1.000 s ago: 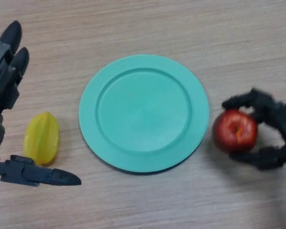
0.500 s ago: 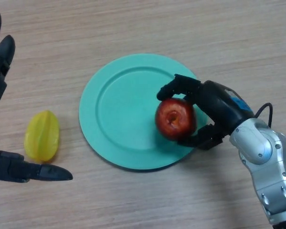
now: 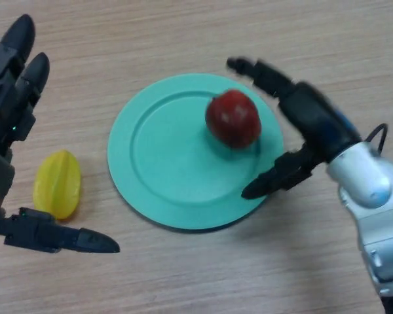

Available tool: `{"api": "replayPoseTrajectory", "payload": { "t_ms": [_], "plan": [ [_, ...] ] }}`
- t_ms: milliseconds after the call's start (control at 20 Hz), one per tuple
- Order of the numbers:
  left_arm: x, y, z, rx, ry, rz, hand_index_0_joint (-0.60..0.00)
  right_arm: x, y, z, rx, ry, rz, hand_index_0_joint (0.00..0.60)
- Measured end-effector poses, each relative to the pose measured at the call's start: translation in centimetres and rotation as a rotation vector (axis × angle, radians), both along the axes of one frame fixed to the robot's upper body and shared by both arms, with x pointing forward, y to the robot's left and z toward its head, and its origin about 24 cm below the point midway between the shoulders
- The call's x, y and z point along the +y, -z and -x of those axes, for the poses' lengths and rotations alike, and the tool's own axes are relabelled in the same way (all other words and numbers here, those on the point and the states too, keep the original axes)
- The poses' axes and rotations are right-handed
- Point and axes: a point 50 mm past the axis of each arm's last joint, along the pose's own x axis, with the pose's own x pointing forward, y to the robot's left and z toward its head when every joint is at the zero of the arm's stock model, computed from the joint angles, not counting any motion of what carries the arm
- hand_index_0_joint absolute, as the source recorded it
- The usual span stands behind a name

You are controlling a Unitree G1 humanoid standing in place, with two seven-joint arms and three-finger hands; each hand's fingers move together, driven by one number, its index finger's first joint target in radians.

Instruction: Pick up the red apple and place it on the plate

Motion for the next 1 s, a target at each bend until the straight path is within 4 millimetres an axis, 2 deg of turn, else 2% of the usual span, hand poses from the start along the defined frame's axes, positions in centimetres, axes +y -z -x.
{"api": "replayPoseTrajectory", "payload": {
  "t_ms": [100,150,250,350,500,750,1000],
  "plan": [
    [0.2,0.4,-0.3,0.02,-0.005,0.006,0.0,-1.5,-1.5,0.6,-0.024,0.025,-0.106,0.0],
    [0.4,0.8,-0.5,0.039,-0.01,0.011,0.0,-2.6,-1.9,1.6,-0.023,0.034,-0.164,0.0],
    [0.6,1.2,-0.6,0.059,-0.017,0.015,0.0,-4.0,-1.6,3.4,0.05,0.03,-0.295,0.0],
    [0.6,1.4,-0.7,0.065,-0.019,0.017,0.0,-4.5,-1.0,5.1,0.094,-0.001,-0.369,0.0],
    [0.6,1.4,-0.6,0.058,-0.022,0.009,0.0,-4.6,-1.7,7.3,0.074,-0.055,-0.43,0.0],
    [0.6,1.1,-1.1,0.048,-0.039,-0.022,0.0,-5.1,-0.6,7.7,0.115,-0.029,-0.441,0.0],
    [-0.1,1.8,-1.1,0.077,-0.007,-0.017,0.0,-5.7,-1.2,8.5,0.088,-0.022,-0.461,0.0]
  ]
}}
